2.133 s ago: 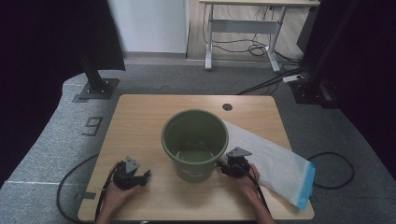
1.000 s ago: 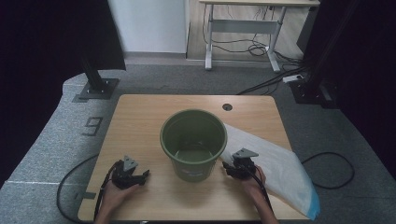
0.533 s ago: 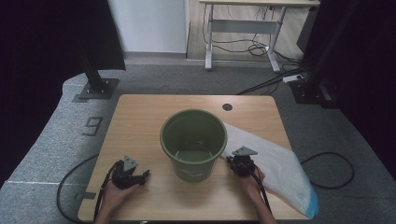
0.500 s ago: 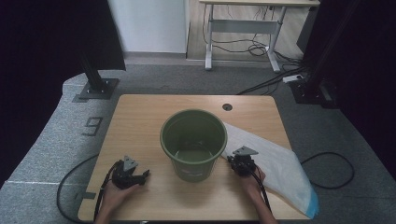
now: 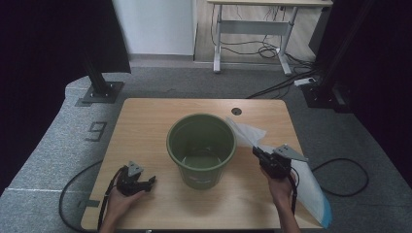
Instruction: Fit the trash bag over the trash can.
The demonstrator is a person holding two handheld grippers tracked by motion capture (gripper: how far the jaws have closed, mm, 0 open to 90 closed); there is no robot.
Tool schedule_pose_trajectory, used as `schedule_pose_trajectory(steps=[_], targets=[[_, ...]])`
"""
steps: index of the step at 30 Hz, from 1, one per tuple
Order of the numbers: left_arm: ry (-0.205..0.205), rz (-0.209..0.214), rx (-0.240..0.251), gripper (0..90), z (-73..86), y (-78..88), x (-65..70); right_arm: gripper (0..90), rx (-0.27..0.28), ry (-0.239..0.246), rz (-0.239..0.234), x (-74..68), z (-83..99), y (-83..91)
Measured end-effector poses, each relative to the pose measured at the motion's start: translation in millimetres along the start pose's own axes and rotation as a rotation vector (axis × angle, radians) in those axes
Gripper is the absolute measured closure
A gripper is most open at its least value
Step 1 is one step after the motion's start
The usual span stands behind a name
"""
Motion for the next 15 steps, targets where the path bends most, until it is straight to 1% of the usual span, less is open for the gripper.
schedule_pose_trajectory(steps=[3,7,10,12,14,15], targets=[[0.003,0.001,-0.001,24.8,0.0,-0.1,-0.3,88.7,0.059,0.002,0.010,1.3,-13.5,13.5],[0.011,0.006,-0.004,24.7,0.0,-0.3,-0.9,88.7,0.130,-0.025,0.007,4.7,-27.1,30.1],[0.012,0.005,-0.004,24.8,0.1,-0.2,-0.7,88.7,0.171,-0.032,0.015,6.8,-35.5,39.7],[0.015,0.002,-0.004,25.0,0.2,0.0,-0.4,88.8,0.188,-0.036,0.013,7.4,-40.9,45.0],[0.017,0.005,-0.007,25.1,0.2,0.0,-0.5,88.7,0.202,-0.025,0.021,8.4,-47.8,50.0],[0.018,0.006,-0.006,25.0,0.2,-0.2,-1.0,88.8,0.209,-0.014,0.034,9.5,-51.6,52.9]])
Point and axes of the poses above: each handheld gripper's, and its own axes: y roughly backward along the jaws, z roughly out of its underside, x roughly to its right, the point moved 5 cm from there along -y, roughly forward along the jaws, and after that the axes turned 1 degree about y, right-handed, at the moved point
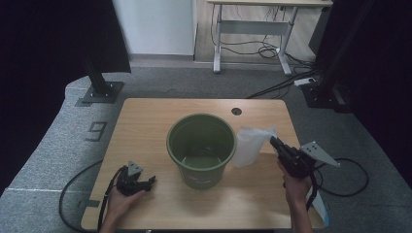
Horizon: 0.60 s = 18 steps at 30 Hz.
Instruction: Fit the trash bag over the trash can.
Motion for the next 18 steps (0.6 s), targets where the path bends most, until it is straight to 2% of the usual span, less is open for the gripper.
schedule_pose_trajectory(steps=[7,9,18], targets=[[0.014,0.014,-0.004,25.2,0.0,-0.3,-0.6,88.7,0.044,-0.019,0.027,6.0,-27.0,0.8],[0.017,0.021,-0.006,25.2,-0.1,-0.5,-1.3,88.8,0.059,-0.015,0.044,4.8,-34.7,2.2],[0.015,0.021,-0.006,25.3,-0.3,-0.6,-1.1,88.8,0.104,-0.008,0.054,-5.9,-56.9,8.0]])
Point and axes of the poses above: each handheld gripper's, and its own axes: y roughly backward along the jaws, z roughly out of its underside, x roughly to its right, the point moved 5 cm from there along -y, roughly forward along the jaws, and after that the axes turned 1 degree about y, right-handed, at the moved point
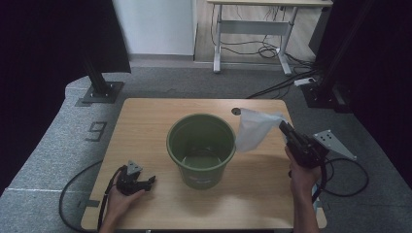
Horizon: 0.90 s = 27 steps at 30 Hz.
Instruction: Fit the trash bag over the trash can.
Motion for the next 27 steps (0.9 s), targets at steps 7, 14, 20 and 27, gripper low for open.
schedule_pose_trajectory(steps=[7,14,20,27], targets=[[-0.001,0.000,-0.001,25.4,0.0,0.1,0.0,88.8,0.060,-0.004,0.001,-8.8,-21.3,0.5],[-0.007,0.001,0.001,25.6,-0.4,-0.2,1.2,88.8,0.128,0.033,-0.008,-31.0,-60.6,-3.3],[0.003,0.013,-0.001,25.6,-0.6,-0.5,0.6,88.8,0.155,0.080,-0.034,-59.9,-85.2,-14.2],[0.008,0.018,-0.002,25.5,-0.6,-0.7,0.4,88.8,0.146,0.099,-0.068,-79.4,-85.3,-23.5]])
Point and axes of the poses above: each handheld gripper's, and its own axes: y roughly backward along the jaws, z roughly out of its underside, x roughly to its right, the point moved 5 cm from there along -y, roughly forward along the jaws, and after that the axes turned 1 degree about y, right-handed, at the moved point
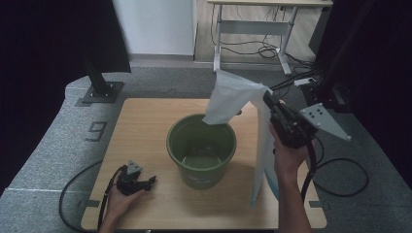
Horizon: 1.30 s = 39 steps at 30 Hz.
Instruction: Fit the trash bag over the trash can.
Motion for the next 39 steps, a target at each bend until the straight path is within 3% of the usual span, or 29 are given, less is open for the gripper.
schedule_pose_trajectory(steps=[10,16,19,23,29,35,38,39], targets=[[0.000,0.000,-0.002,25.5,0.1,0.0,-0.1,88.7,-0.127,-0.022,-0.079,-18.4,70.6,-2.2],[0.000,-0.004,0.000,25.5,0.0,0.1,0.2,88.7,-0.141,-0.021,-0.141,-32.2,84.9,12.4],[-0.024,-0.028,0.006,26.3,0.3,1.0,2.7,88.7,-0.149,-0.025,-0.195,-40.4,87.6,19.6],[-0.034,-0.036,0.010,26.8,-0.3,3.6,5.0,88.7,-0.167,-0.031,-0.225,-45.4,93.5,24.0],[0.002,-0.010,0.065,28.1,-7.3,14.9,5.8,88.6,-0.221,-0.057,-0.266,-51.3,114.8,20.7],[-0.009,-0.004,0.053,28.0,-6.9,13.4,8.7,88.6,-0.293,-0.078,-0.334,-65.9,138.9,19.5],[0.027,0.039,0.077,28.0,-9.6,17.0,9.4,88.6,-0.325,-0.053,-0.367,-76.4,146.8,21.6],[0.033,0.035,0.088,28.0,-11.3,19.0,9.4,88.6,-0.335,-0.046,-0.371,-78.6,149.2,21.4]])
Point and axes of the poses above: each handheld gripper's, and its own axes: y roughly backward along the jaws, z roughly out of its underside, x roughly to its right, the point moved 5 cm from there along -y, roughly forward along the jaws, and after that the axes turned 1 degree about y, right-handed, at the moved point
